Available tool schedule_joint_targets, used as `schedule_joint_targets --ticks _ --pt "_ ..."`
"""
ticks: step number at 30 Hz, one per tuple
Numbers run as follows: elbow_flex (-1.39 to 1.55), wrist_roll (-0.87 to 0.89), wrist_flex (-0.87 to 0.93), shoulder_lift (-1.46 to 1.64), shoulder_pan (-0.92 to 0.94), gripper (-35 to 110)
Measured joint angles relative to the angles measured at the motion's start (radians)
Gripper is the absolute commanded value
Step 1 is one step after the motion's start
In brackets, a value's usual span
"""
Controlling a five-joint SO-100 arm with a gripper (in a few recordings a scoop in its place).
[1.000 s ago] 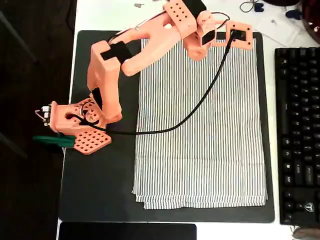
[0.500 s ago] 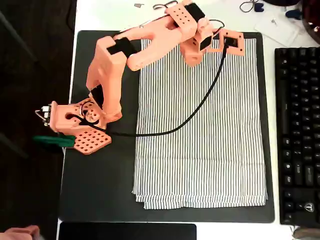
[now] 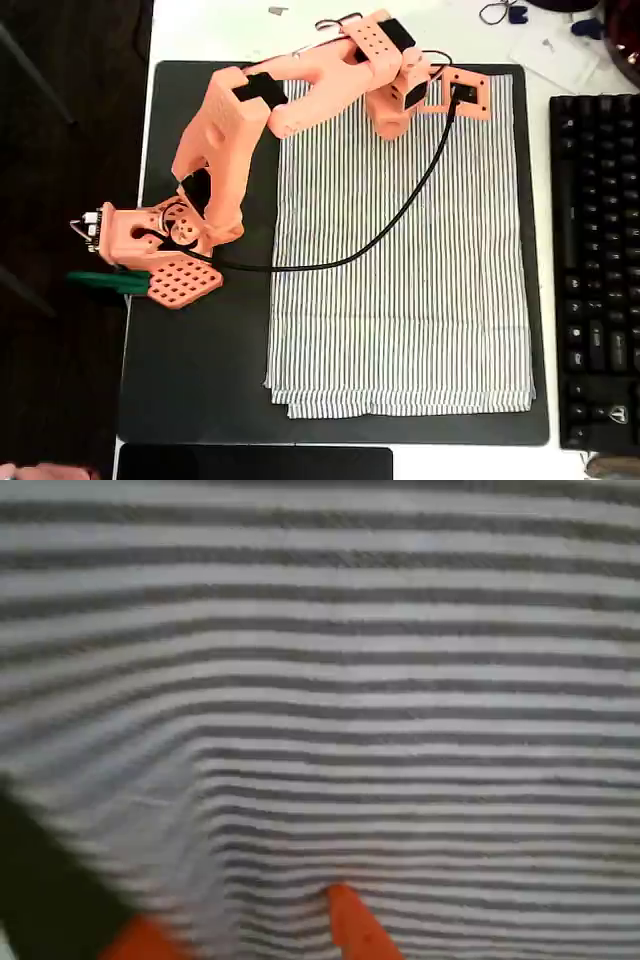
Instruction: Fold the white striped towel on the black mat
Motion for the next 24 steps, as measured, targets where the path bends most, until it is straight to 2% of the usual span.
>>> schedule_joint_targets --ticks 13,24 --pt "-0.011 -0.012 0.086 0.037 0.034 0" --pt "-0.184 -0.011 0.33 0.161 0.04 0"
